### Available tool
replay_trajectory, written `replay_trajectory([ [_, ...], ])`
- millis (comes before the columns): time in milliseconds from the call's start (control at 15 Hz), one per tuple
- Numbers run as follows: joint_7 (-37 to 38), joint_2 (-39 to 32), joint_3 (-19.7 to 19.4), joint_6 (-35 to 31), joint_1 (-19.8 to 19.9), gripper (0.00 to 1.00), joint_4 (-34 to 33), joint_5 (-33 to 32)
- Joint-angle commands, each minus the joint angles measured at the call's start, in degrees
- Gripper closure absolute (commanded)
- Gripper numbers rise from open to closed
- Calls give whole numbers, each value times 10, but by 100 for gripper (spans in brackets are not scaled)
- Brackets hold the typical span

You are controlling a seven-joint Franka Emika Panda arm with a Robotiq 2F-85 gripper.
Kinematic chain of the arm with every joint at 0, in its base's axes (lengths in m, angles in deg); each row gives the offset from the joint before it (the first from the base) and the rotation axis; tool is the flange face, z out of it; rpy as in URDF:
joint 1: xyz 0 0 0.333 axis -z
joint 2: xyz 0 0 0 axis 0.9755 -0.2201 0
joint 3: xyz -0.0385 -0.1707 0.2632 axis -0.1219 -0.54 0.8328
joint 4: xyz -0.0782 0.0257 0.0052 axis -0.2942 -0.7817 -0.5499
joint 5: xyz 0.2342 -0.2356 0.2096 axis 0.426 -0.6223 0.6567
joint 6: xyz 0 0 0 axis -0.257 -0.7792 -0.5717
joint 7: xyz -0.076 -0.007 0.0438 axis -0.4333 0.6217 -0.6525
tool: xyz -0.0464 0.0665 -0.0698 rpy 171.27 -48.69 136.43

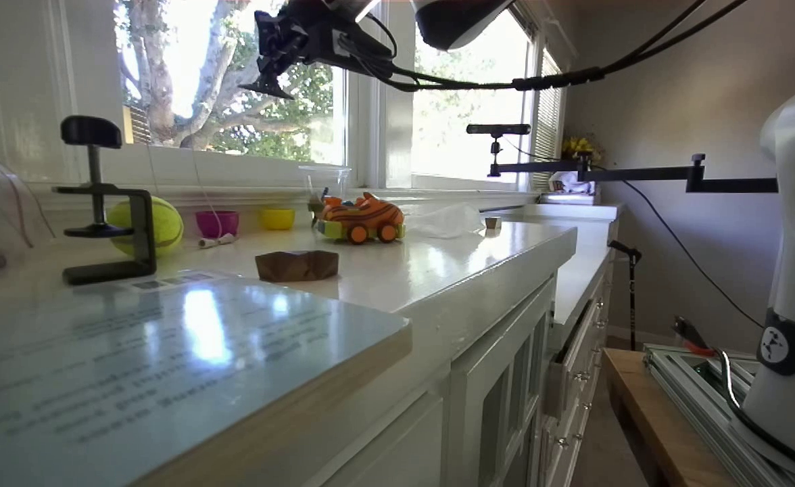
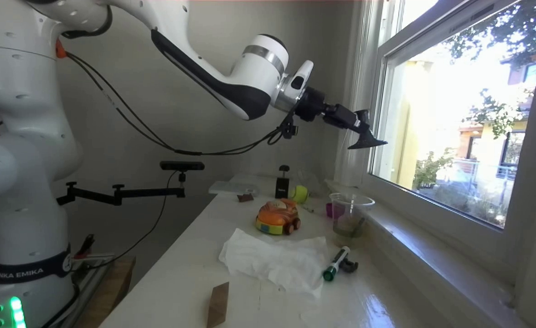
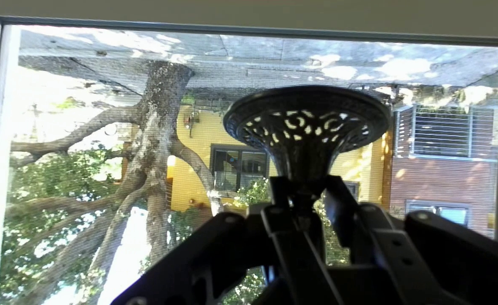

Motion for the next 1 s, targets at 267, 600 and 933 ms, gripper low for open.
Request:
replay_trajectory([
  [267,19,16,-1,27,4,93,-32,-85],
  [600,10,22,-1,17,0,93,-23,-81],
  [933,13,31,15,5,-13,93,-18,-69],
])
